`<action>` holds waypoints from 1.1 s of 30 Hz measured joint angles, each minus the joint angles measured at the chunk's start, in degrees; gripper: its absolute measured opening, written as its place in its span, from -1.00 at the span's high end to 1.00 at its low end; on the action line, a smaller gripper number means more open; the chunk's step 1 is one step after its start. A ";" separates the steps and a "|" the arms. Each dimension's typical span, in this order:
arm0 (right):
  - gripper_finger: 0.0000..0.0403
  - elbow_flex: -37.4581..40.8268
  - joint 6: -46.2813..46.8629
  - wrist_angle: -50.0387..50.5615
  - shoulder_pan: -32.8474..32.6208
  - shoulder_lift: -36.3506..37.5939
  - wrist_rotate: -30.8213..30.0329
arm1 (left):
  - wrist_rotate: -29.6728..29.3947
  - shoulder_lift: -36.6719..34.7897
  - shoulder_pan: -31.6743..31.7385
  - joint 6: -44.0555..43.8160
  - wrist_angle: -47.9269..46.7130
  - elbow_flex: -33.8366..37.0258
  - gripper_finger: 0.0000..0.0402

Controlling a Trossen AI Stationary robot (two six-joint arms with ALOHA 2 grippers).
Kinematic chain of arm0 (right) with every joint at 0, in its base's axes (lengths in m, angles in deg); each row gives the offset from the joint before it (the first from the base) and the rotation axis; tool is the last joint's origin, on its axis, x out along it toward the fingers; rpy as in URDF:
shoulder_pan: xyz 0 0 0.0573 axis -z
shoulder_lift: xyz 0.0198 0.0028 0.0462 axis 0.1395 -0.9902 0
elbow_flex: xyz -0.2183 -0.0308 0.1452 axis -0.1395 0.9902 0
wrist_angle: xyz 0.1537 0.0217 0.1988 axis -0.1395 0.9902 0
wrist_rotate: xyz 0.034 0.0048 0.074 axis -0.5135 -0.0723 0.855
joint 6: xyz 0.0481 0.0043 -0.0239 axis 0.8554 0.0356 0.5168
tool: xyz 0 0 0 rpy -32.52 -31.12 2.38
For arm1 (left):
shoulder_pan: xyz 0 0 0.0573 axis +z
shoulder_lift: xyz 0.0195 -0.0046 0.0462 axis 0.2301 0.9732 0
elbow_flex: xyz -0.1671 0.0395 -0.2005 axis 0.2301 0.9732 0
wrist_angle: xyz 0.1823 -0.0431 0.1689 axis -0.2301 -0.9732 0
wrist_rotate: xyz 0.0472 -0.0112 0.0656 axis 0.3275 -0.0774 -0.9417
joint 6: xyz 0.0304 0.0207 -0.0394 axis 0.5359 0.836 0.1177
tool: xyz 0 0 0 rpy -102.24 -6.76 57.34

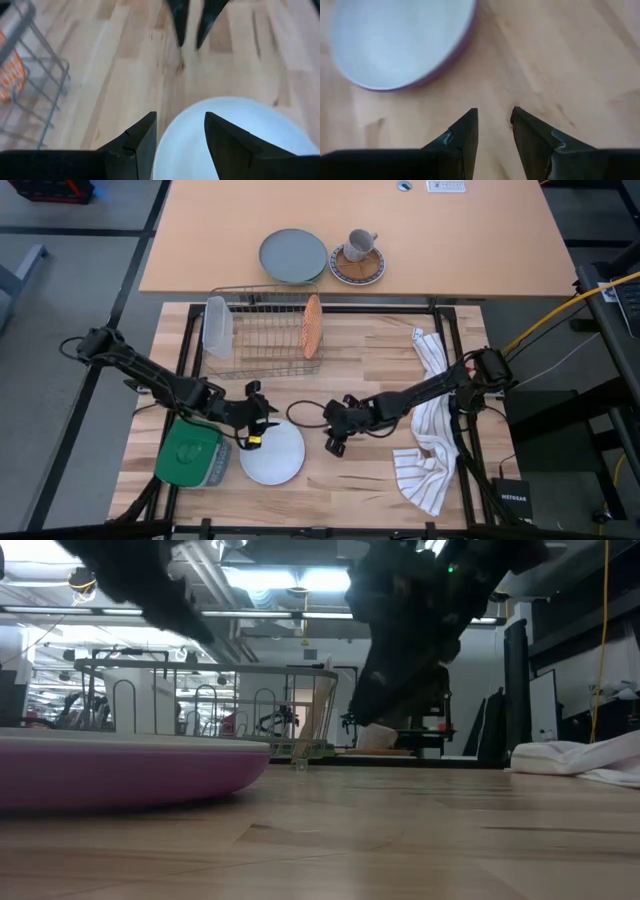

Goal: Sort dishes
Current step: Put the white plate into the dish rack

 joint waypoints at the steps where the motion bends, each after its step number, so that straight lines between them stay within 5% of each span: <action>1: 0.38 0.00 -0.03 -0.94 -0.40 0.00 -0.01 | 0.00 0.30 0.06 -0.71 0.10 0.42 0.23; 15: 0.38 0.02 -0.17 -7.36 -1.05 0.00 -0.02 | 0.77 9.29 3.22 -3.21 -1.30 3.38 0.23; 25: 0.38 0.02 -0.17 -7.30 -1.05 -0.02 -0.02 | 6.68 16.28 5.50 -2.82 -1.21 3.37 0.23; 33: 0.38 0.02 -0.17 -7.25 -1.05 -0.02 -0.03 | 5.33 15.84 5.57 -2.71 -1.49 3.33 0.57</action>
